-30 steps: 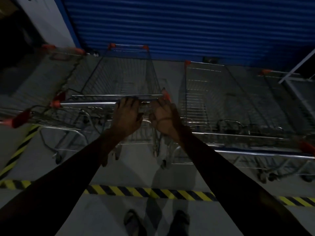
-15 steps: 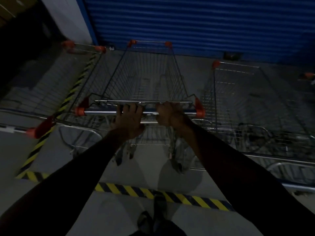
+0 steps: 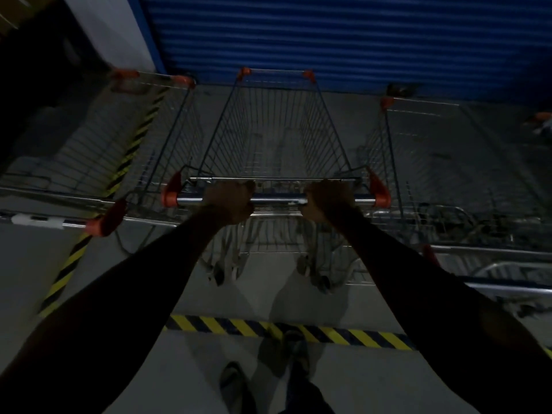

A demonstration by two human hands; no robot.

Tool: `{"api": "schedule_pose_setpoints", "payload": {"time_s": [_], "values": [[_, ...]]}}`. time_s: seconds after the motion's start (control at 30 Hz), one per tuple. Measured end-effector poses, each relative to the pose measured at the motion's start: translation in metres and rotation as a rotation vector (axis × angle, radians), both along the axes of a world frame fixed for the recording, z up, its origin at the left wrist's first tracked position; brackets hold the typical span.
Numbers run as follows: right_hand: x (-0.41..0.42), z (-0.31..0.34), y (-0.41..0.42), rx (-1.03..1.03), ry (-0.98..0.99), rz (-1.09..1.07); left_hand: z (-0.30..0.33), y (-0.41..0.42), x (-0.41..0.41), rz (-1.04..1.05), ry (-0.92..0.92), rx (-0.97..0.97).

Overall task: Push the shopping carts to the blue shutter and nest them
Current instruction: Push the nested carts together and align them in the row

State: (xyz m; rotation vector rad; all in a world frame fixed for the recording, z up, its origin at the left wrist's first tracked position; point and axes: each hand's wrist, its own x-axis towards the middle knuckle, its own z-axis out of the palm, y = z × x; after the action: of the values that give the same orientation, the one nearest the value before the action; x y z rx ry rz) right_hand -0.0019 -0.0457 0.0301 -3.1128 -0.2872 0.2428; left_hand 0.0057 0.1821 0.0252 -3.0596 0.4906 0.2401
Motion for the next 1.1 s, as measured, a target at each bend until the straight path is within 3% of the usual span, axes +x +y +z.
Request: {"api": "schedule_pose_setpoints", "payload": {"time_s": [0.13,0.97,1.1], "values": [[-0.031,-0.006,0.009,-0.119,-0.021,-0.026,-0.008,0.001,-0.027,-0.001,-0.061,0.065],[-0.124,-0.010,0.005,-0.107,-0.194,-0.043,-0.001,-0.005,-0.108,0.044,-0.092,0.033],[-0.126,-0.010,0.000,-0.074,-0.150,-0.048,0.000,-0.011,-0.117,0.070,-0.100,0.039]]}}
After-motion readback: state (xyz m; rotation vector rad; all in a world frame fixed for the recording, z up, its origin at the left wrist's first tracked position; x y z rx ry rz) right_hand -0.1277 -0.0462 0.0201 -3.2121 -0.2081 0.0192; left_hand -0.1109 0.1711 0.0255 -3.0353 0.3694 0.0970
